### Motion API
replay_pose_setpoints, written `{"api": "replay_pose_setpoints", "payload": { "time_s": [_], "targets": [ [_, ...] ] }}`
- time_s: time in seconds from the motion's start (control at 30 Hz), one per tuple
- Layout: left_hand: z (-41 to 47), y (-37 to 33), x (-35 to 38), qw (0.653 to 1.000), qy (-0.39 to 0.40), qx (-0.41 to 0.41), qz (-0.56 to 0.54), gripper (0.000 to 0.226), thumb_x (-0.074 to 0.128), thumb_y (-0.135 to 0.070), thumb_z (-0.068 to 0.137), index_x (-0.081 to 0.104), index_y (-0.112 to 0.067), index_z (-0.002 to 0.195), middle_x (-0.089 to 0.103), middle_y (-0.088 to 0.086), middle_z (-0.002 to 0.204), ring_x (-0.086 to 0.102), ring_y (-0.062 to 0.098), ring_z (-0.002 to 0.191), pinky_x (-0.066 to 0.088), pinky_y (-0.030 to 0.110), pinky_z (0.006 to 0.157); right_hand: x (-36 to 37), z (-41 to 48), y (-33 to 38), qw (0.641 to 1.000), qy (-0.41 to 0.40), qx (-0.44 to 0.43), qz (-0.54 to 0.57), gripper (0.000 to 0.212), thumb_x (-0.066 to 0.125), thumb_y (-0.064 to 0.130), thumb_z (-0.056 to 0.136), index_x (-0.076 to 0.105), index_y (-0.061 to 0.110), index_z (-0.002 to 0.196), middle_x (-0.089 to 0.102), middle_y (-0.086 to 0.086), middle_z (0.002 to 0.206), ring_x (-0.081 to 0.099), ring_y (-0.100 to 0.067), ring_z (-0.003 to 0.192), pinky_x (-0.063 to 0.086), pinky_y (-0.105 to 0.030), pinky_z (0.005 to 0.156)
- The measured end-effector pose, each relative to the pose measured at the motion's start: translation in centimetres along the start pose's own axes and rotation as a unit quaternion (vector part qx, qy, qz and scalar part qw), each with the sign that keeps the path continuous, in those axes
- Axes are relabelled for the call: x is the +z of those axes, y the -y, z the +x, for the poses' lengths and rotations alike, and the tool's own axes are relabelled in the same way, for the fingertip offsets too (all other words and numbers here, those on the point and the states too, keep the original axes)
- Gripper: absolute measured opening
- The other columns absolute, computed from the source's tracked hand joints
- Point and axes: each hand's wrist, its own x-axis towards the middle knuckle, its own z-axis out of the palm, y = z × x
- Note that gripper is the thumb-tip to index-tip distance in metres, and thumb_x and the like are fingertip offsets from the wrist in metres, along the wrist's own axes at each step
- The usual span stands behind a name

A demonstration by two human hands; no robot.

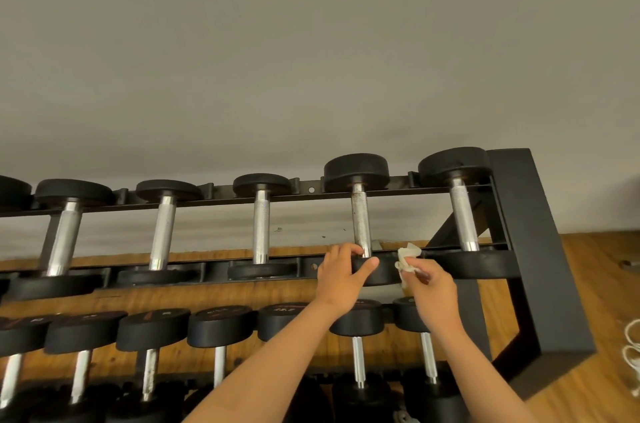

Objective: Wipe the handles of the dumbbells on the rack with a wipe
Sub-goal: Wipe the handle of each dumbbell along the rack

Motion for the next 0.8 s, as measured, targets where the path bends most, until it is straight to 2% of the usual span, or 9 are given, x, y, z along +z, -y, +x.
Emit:
{"api": "replay_pose_setpoints", "payload": {
  "time_s": [0.1,0.17,0.2,0.27,0.37,0.43,0.6,0.7,0.8],
  "targets": [
    [-0.1,-0.3,-0.6,1.000,0.016,-0.004,-0.019,0.025,0.038,-0.041,0.102,0.053,-0.026,0.113,0.051,-0.008,0.112,0.045,0.011,0.110,0.038,0.040,0.105,0.8,-0.8,1.2,0.998,0.008,-0.065,-0.020,0.024,0.065,0.001,0.087,0.068,0.013,0.107,0.060,0.006,0.107,0.057,-0.005,0.099,0.043,-0.006,0.079],
    [-0.4,-0.4,-1.1,0.998,0.026,0.003,-0.056,0.027,0.038,-0.040,0.102,0.053,-0.025,0.120,0.052,-0.008,0.116,0.047,0.009,0.114,0.040,0.040,0.106,1.7,-1.3,1.5,0.992,0.010,-0.111,-0.063,0.026,0.068,0.001,0.084,0.070,0.015,0.106,0.059,0.008,0.108,0.057,-0.005,0.102,0.045,-0.010,0.086],
    [-0.7,-0.3,-1.3,0.996,0.022,0.020,-0.085,0.027,0.042,-0.039,0.101,0.051,-0.027,0.124,0.053,-0.009,0.121,0.047,0.007,0.117,0.040,0.036,0.107,2.1,-1.5,1.6,0.987,0.008,-0.132,-0.089,0.027,0.069,0.000,0.083,0.071,0.016,0.105,0.059,0.009,0.109,0.056,-0.005,0.103,0.045,-0.014,0.089],
    [-1.6,-0.3,-1.8,0.991,-0.005,0.078,-0.111,0.034,0.054,-0.033,0.098,0.047,-0.031,0.131,0.052,-0.013,0.129,0.046,0.001,0.123,0.037,0.020,0.108,2.4,-1.9,1.9,0.982,0.007,-0.155,-0.105,0.028,0.071,0.000,0.081,0.071,0.019,0.102,0.057,0.013,0.107,0.055,-0.005,0.103,0.044,-0.017,0.090],
    [-3.0,-0.7,-2.3,0.982,-0.023,0.175,-0.072,0.040,0.061,-0.028,0.094,0.050,-0.031,0.133,0.051,-0.017,0.131,0.042,-0.004,0.125,0.031,0.008,0.105,2.4,-2.2,2.5,0.984,0.022,-0.166,-0.069,0.035,0.072,0.000,0.080,0.066,0.030,0.097,0.060,0.013,0.102,0.058,-0.004,0.100,0.047,-0.017,0.086],
    [-3.3,-0.9,-2.3,0.974,-0.023,0.218,-0.048,0.039,0.063,-0.027,0.093,0.054,-0.032,0.131,0.054,-0.016,0.129,0.045,-0.003,0.123,0.033,0.010,0.105,2.5,-2.4,3.2,0.987,0.040,-0.148,-0.042,0.039,0.072,0.002,0.081,0.060,0.035,0.095,0.063,0.013,0.097,0.060,-0.003,0.095,0.050,-0.019,0.083],
    [-2.8,-0.6,-2.3,0.960,-0.055,0.269,0.046,0.028,0.063,-0.031,0.089,0.068,-0.020,0.114,0.059,-0.010,0.114,0.048,0.000,0.110,0.039,0.012,0.097,1.3,-2.5,3.6,0.989,0.096,-0.080,0.080,0.043,0.068,-0.001,0.083,0.052,0.028,0.110,0.065,0.007,0.102,0.062,-0.002,0.100,0.052,-0.023,0.087],
    [-2.6,-0.1,-1.8,0.954,-0.067,0.280,0.087,0.026,0.067,-0.028,0.086,0.070,-0.017,0.110,0.059,-0.008,0.109,0.047,0.002,0.106,0.046,0.019,0.090,0.6,-2.3,3.2,0.988,0.117,-0.079,0.065,0.052,0.060,-0.009,0.086,0.052,0.032,0.118,0.064,0.005,0.109,0.061,-0.002,0.104,0.051,-0.021,0.089],
    [-2.6,-0.5,-0.9,0.956,-0.105,0.260,0.086,0.030,0.075,-0.027,0.082,0.068,-0.017,0.109,0.059,-0.007,0.106,0.048,0.005,0.104,0.048,0.021,0.087,0.4,-1.7,2.8,0.990,0.085,-0.109,0.004,0.058,0.054,-0.014,0.087,0.052,0.034,0.119,0.057,0.006,0.114,0.057,-0.001,0.101,0.049,-0.016,0.088]
  ]
}}
